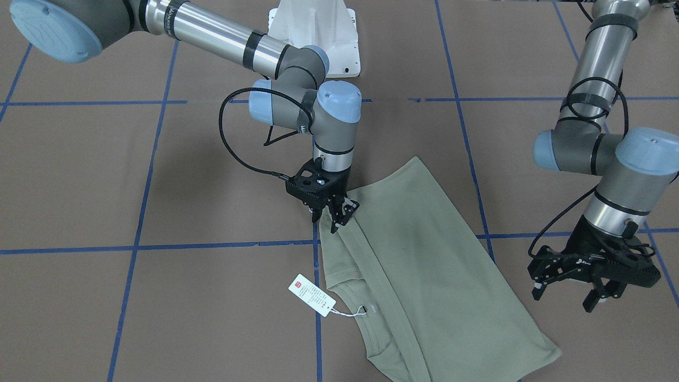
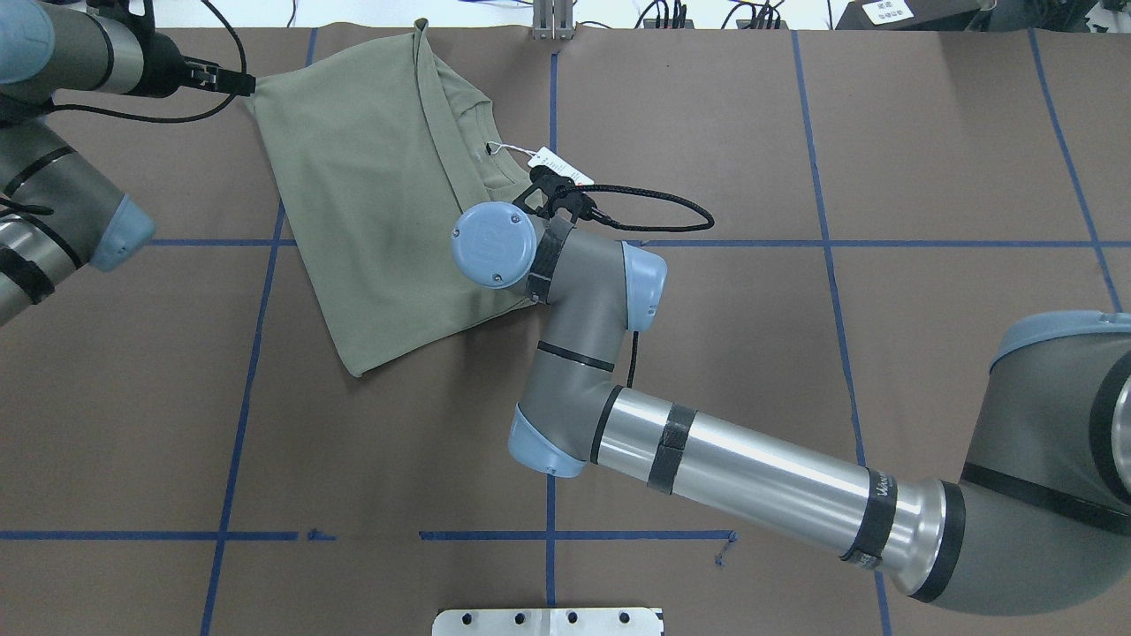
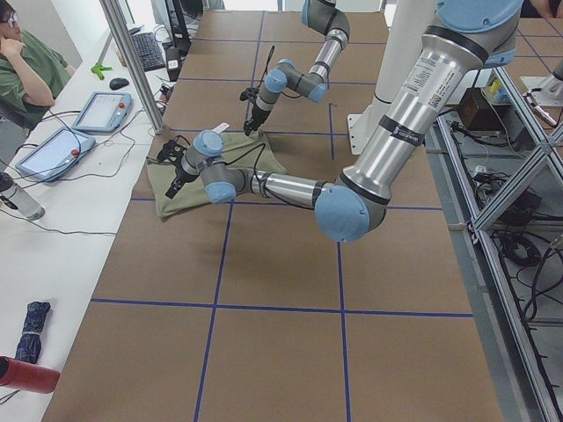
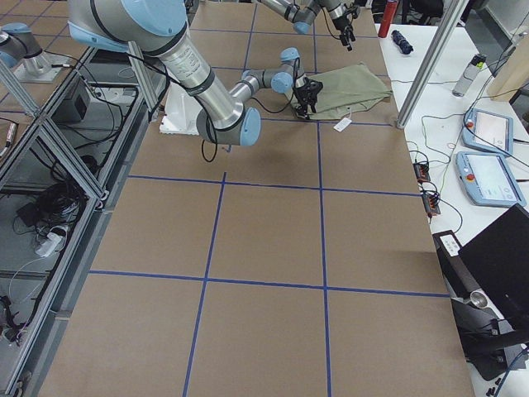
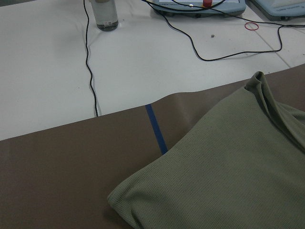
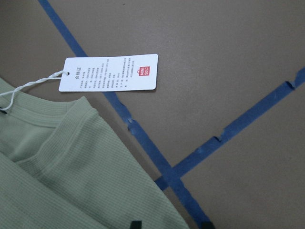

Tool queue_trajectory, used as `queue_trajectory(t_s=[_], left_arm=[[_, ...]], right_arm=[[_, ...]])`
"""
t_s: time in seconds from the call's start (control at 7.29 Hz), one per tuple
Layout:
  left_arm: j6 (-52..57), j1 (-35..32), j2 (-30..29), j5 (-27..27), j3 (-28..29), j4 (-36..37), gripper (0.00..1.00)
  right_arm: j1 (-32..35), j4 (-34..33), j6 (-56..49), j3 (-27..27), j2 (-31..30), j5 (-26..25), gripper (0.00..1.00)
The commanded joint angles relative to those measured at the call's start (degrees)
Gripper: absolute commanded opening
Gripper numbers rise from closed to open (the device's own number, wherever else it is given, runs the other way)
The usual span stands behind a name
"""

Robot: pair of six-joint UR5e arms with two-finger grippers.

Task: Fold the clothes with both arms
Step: 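Reach the right gripper to the shirt's collar edge near the tag and grasp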

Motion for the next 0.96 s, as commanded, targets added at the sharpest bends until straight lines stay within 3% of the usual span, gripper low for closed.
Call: queue_trajectory(t_s=[0.0,0.14,0.55,0.82], left_arm=[[0.0,0.0,0.0,0.0,0.2,0.0,1.00],[0.0,0.1,0.0,0.0,0.2,0.0,1.00],[-0.1,0.1,0.0,0.0,0.1,0.0,1.00],[-0.1,0.1,0.0,0.0,0.0,0.0,1.00]], right_arm=[[-0.1,0.0,0.1,0.0,-0.3,0.0,0.36],[-0.1,0.0,0.0,0.1,-0.4,0.0,0.00],[-0.1,0.0,-0.3,1.6,-0.8,0.1,0.00],[-0.1,-0.4,-0.3,9.4,-6.4,0.3,0.00]])
